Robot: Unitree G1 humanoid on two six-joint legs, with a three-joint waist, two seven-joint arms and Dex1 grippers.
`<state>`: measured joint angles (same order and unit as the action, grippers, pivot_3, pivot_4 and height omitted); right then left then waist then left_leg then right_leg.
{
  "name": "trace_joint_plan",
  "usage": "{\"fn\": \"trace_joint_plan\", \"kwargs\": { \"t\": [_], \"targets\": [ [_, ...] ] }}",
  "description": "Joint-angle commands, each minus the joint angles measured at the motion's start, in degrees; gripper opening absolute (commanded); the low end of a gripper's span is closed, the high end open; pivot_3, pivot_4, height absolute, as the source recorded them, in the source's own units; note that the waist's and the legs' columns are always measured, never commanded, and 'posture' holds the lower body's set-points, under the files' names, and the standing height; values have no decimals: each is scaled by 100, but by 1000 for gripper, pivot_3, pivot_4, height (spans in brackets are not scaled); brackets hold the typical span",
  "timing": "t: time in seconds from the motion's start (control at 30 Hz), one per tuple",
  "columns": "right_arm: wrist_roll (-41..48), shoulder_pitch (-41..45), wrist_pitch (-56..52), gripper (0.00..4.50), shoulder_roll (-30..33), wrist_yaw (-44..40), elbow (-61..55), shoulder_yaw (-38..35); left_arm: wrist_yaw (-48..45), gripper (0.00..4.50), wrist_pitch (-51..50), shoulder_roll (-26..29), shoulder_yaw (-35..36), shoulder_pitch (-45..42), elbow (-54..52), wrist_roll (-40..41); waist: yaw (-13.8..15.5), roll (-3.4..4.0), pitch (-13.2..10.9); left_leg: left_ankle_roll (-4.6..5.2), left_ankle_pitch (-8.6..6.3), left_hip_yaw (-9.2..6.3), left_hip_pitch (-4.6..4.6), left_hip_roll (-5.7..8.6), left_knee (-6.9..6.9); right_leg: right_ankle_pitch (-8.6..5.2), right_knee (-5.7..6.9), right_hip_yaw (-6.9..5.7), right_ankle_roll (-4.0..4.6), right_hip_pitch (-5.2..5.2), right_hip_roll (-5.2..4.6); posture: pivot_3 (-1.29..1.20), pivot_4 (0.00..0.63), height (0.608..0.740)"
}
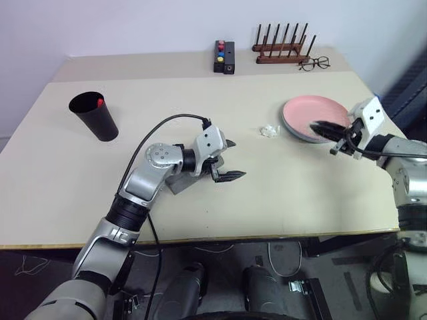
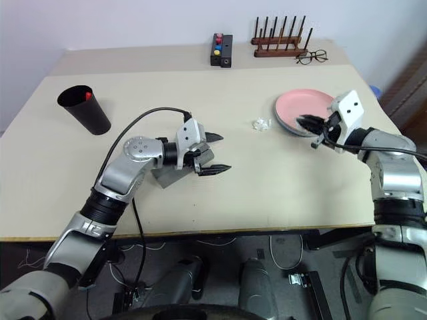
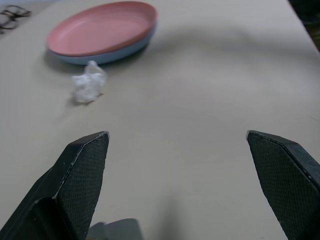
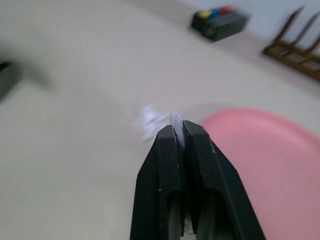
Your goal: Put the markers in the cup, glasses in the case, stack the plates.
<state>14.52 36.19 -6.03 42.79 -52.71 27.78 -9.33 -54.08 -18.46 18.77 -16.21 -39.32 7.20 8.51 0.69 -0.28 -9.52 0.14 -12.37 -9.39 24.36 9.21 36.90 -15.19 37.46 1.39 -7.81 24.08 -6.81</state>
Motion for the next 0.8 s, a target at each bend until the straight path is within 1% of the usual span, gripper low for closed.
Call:
{"fn": "trace_joint_plan", "kwargs": {
  "t": [0.03, 0.2, 0.33, 0.43, 0.53, 0.63, 0.8],
  "targets": [
    [-379, 612, 811, 21, -161, 460, 971, 33, 134, 4500, -4, -61, 160, -144, -68, 43, -12, 0, -1, 0, 0, 0, 0, 0, 1, 0, 0, 0, 0, 0, 0, 0, 150, 740],
    [-896, 1475, 1834, 21, -454, 1090, 2736, 217, 292, 4500, -126, -35, 257, -154, -181, 66, -52, 0, -1, -2, 1, 0, 0, 0, -4, 0, 1, 1, 0, 4, 2, 0, 150, 740],
    [-1177, 1957, 2214, 21, -591, 1493, 3692, 298, 391, 4500, -263, 47, 349, -88, -354, 68, -114, 0, -1, -3, 2, 0, 0, 0, -8, 0, 1, 2, 0, 6, 2, 0, 150, 740],
    [-1283, 2143, 2307, 946, -647, 1530, 4048, 332, 434, 4500, -365, 131, 394, 4, -498, 88, -153, 0, -1, -3, 2, 0, 0, 0, -9, 0, -1, 2, 0, 5, 2, 0, 150, 740],
    [-1285, 2219, 2387, 2351, -720, 1398, 4121, 311, 465, 4500, -441, 220, 426, 123, -638, 115, -181, 0, -1, -4, 2, -1, 0, -1, -13, 0, -1, 3, 0, 8, 3, 0, 150, 740],
    [-1212, 2232, 2427, 2351, -802, 1157, 4059, 260, 501, 4500, -495, 240, 441, 167, -682, 139, -193, 1, -1, -5, 3, 0, 0, -1, -15, 0, 0, 5, 0, 11, 4, 0, 150, 740],
    [-822, 2128, 2403, 2351, -1172, 352, 3577, 157, 569, 4500, -558, 235, 472, 189, -654, 146, -190, 1, -1, -5, 3, 0, 0, -1, -15, 0, 0, 5, 0, 12, 4, 0, 150, 740]
  ]
}}
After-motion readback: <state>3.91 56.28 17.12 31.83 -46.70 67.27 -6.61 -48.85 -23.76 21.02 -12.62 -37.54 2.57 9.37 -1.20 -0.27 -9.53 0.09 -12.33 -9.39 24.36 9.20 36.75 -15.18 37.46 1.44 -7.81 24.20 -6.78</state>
